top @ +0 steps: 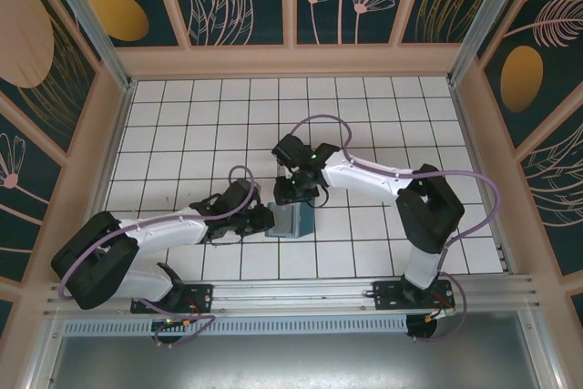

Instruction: Take the credit cards out of the card holder

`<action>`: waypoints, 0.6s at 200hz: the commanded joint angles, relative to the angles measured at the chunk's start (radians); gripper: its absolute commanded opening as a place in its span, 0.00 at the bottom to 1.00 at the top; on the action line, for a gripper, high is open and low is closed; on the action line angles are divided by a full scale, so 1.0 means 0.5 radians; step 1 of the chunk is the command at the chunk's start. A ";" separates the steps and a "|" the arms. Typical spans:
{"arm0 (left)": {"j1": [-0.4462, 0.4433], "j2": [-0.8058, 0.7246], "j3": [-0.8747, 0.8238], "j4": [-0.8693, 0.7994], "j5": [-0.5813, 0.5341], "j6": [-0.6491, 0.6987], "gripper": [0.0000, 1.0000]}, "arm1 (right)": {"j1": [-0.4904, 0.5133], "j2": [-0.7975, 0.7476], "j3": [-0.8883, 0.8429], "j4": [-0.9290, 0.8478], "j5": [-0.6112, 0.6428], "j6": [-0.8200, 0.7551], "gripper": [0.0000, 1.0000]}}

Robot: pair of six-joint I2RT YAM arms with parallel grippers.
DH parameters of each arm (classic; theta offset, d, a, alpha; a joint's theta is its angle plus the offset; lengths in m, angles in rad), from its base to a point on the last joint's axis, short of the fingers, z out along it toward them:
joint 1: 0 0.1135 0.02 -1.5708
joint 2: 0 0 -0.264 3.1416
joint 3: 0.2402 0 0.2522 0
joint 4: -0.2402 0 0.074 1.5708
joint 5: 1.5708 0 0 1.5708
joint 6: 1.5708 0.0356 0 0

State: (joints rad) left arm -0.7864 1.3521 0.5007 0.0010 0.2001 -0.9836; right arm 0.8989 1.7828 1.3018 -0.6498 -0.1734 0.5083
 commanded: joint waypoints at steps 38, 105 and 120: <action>0.010 -0.092 -0.046 -0.110 -0.179 -0.047 0.20 | 0.076 0.156 0.055 -0.029 0.153 0.097 0.38; 0.010 0.004 -0.081 -0.091 -0.159 -0.065 0.19 | 0.198 0.362 0.245 -0.183 0.337 0.060 0.53; 0.011 0.012 -0.078 -0.091 -0.151 -0.061 0.18 | 0.228 0.419 0.292 -0.240 0.413 0.051 0.55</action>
State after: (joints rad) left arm -0.7853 1.3437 0.4728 -0.0277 0.1364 -1.0042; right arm 0.9905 1.9518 1.3911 -0.7044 -0.0486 0.5308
